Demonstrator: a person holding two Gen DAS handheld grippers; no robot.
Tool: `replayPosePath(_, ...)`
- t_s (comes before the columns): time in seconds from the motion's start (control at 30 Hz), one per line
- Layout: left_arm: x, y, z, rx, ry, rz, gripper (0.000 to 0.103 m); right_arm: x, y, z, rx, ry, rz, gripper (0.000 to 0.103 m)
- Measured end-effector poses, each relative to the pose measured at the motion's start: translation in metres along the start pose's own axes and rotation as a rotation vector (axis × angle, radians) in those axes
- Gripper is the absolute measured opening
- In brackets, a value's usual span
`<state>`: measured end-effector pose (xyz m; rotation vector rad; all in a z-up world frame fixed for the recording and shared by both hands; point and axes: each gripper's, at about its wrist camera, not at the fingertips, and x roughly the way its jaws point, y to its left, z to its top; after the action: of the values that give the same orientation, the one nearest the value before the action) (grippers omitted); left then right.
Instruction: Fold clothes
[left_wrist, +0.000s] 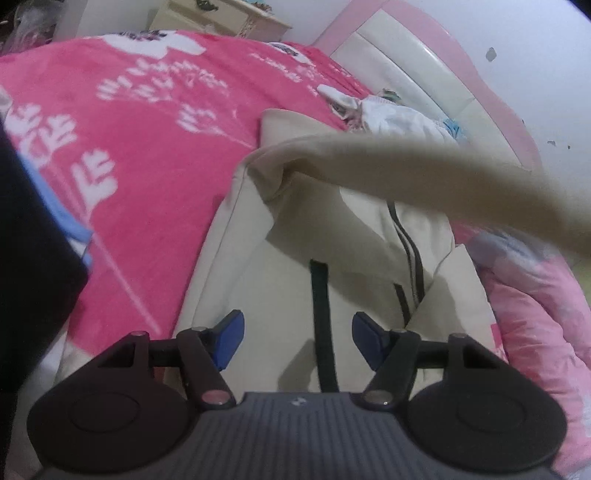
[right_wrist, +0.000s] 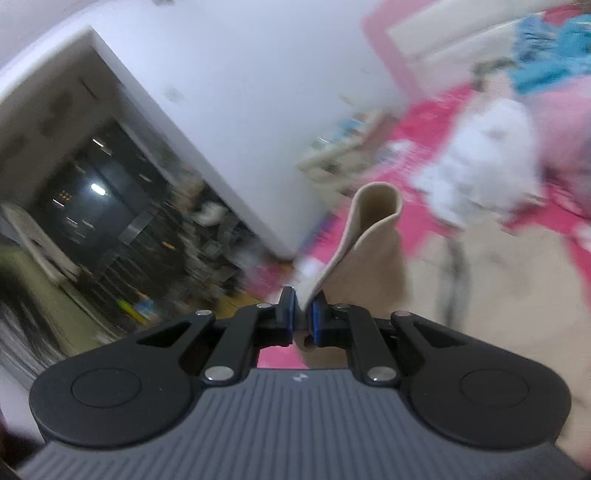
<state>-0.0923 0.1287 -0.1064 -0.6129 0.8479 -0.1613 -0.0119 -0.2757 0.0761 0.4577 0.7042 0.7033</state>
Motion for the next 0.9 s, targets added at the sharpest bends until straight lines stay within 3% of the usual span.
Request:
replayPosePath(0.1,-0.001,0.001,0.001,-0.004,0.003,0.008,0.066,0.001,-0.059,-0.051,0.145,0.119,-0.142,0.008)
replayPosePath(0.23,0.0,-0.001,0.006,-0.008,0.0,0.04,0.066,0.017,-0.124,-0.105,0.335,0.218,-0.242,0.008)
replayPosePath(0.37,-0.004,-0.002,0.007,0.001,-0.008,0.064,0.066,0.001,-0.116,-0.091,0.307,0.13,-0.173,0.008)
replayPosePath(0.47,-0.006,0.002,0.005,-0.009,-0.005,0.07,0.066,-0.007,-0.104,-0.086,0.25,0.12,-0.156,0.008)
replayPosePath(0.57,-0.009,0.001,0.005,-0.002,0.007,0.071,0.066,0.01,-0.121,-0.108,0.249,0.227,-0.23,0.012)
replayPosePath(0.63,-0.016,-0.002,0.008,0.01,0.004,0.066,0.066,0.022,-0.135,-0.13,0.287,0.351,-0.345,0.024)
replayPosePath(0.67,-0.022,-0.004,0.01,0.018,-0.002,0.062,0.066,0.02,-0.139,-0.134,0.296,0.368,-0.387,0.024)
replayPosePath(0.77,-0.037,-0.012,0.019,0.047,-0.041,0.036,0.067,-0.004,-0.137,-0.125,0.276,0.304,-0.428,0.024)
replayPosePath(0.9,-0.03,-0.022,0.043,0.092,-0.116,0.067,0.071,-0.015,-0.109,-0.077,0.137,0.204,-0.372,0.025)
